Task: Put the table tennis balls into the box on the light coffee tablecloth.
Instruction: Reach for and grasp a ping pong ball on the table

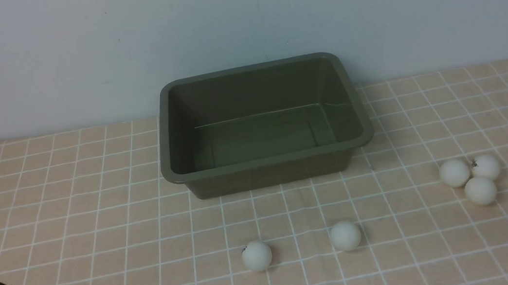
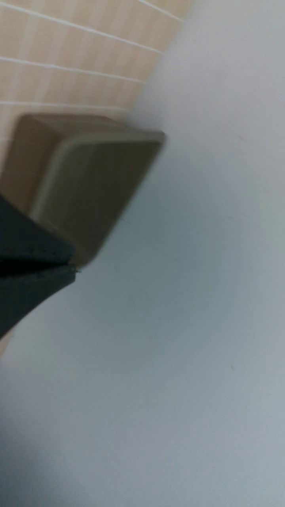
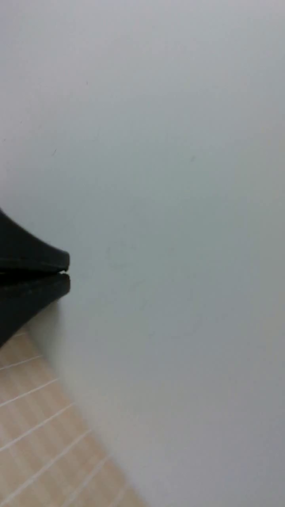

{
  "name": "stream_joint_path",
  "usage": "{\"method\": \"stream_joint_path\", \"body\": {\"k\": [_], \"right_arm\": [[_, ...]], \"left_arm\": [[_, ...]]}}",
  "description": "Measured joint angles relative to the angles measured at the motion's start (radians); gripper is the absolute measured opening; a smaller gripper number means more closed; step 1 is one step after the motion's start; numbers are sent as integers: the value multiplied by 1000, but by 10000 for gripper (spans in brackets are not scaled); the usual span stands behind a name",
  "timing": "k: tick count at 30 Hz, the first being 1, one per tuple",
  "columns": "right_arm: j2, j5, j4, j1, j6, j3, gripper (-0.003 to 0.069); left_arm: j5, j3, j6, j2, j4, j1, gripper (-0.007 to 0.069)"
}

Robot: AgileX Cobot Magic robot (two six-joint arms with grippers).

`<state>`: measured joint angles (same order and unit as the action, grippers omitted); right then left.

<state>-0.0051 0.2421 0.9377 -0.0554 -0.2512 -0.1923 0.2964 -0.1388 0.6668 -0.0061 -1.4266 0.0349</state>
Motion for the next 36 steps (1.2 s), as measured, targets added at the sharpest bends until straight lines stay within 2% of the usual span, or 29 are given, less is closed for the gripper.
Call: {"method": "stream_joint_path", "body": {"k": [3, 5, 9, 11, 12, 16, 20, 25, 30, 33, 36], "right_arm": [[58, 131, 11, 0, -149, -122, -19], [154, 278, 23, 0, -242, -196, -19], [314, 537, 18, 0, -355, -291, -19], [415, 653, -1, 0, -381, -334, -19], [445, 682, -8, 0, -383, -342, -19], [636, 790, -95, 0, -394, -402, -19], [781, 799, -181, 0, -394, -432, -15], [905, 779, -224, 0, -390, -463, -16], [964, 750, -225, 6, -390, -468, -16], [1011, 708, -230, 75, -390, -470, -16], [1065, 651, -275, 185, -351, -491, -16]], "left_arm": [[76, -66, 208, 73, -121, 0, -69], [188, -102, 325, 174, -167, 0, -69], [389, -141, 456, 367, -150, 0, -69], [484, -171, 481, 492, -90, 0, -69], [508, -183, 481, 529, -64, 0, -69], [599, -285, 455, 761, 170, 0, -69], [611, -396, 348, 918, 420, 0, -69], [612, -502, 206, 1016, 645, 0, -69], [612, -533, 132, 1060, 756, -26, -69], [592, -539, 82, 1100, 786, -122, -69], [518, -540, 25, 1156, 805, -265, -69]]}}
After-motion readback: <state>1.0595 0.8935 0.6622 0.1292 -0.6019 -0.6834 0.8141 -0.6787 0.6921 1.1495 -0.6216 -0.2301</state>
